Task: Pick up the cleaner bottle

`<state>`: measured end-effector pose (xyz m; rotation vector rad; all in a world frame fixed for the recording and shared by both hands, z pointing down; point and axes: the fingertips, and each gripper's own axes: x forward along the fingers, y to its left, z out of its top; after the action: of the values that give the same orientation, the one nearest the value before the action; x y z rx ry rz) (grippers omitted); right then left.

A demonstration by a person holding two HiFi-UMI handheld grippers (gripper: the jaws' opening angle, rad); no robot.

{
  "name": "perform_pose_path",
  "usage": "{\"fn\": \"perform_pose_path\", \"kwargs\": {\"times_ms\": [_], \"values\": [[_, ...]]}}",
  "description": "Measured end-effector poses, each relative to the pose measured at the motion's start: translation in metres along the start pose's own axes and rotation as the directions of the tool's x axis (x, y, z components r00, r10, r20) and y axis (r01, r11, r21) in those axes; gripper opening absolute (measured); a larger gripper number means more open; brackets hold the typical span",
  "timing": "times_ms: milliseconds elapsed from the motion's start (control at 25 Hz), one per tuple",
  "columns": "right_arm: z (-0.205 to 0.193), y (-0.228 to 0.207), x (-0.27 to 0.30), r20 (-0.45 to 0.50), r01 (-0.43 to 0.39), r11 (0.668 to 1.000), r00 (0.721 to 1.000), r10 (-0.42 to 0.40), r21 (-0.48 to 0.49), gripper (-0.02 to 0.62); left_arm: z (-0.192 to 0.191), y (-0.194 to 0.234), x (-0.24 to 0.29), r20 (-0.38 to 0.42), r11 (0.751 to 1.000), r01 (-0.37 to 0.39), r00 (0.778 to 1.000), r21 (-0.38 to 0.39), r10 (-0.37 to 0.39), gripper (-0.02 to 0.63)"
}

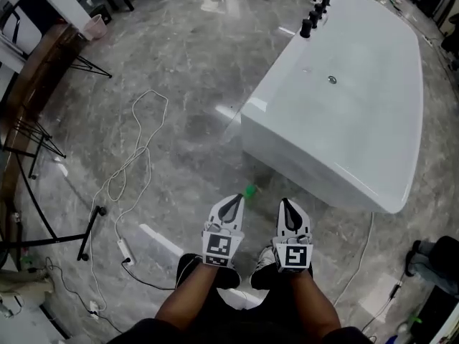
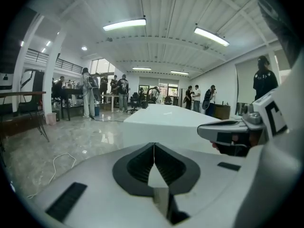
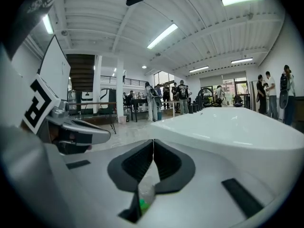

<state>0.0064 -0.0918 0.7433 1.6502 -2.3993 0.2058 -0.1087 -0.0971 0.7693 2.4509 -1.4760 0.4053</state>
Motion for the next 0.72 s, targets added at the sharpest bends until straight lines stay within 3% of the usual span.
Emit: {"fn": "perform_pose_path", "kwargs": {"times_ms": [120,440,600,720], "values": [[-0.06,-0.004,0.022,-0.021,0.02,1.0,1.0,-0.02,-0.011,0.017,-0.063,0.004,0.025,0.019,1.0,0.01,1.0,-0.003,-0.01,0.006],[-0.199,0.007,0.068,0.034,-0.002,1.0,0.999,0.002,0.0,0.017,-0.201,0.022,0.071,0.075,1.0,0.014,0.997,-0.003,-0.014,0.008],[-0.233,0.006,0.074,0.05,-0.014,1.0,0.999,0.015,-0.014,0.017,-0.236,0.017,0.086,0.114,1.0,0.024,0.993,-0.011,-0.023,0.006],[-0.234,0.007,0.08,0.092,-0.035,0.999,0.995,0.035,-0.002,0.017,-0.239,0.022,0.098,0.143,1.0,0.028,0.989,-0.009,-0.027,0.008]]}}
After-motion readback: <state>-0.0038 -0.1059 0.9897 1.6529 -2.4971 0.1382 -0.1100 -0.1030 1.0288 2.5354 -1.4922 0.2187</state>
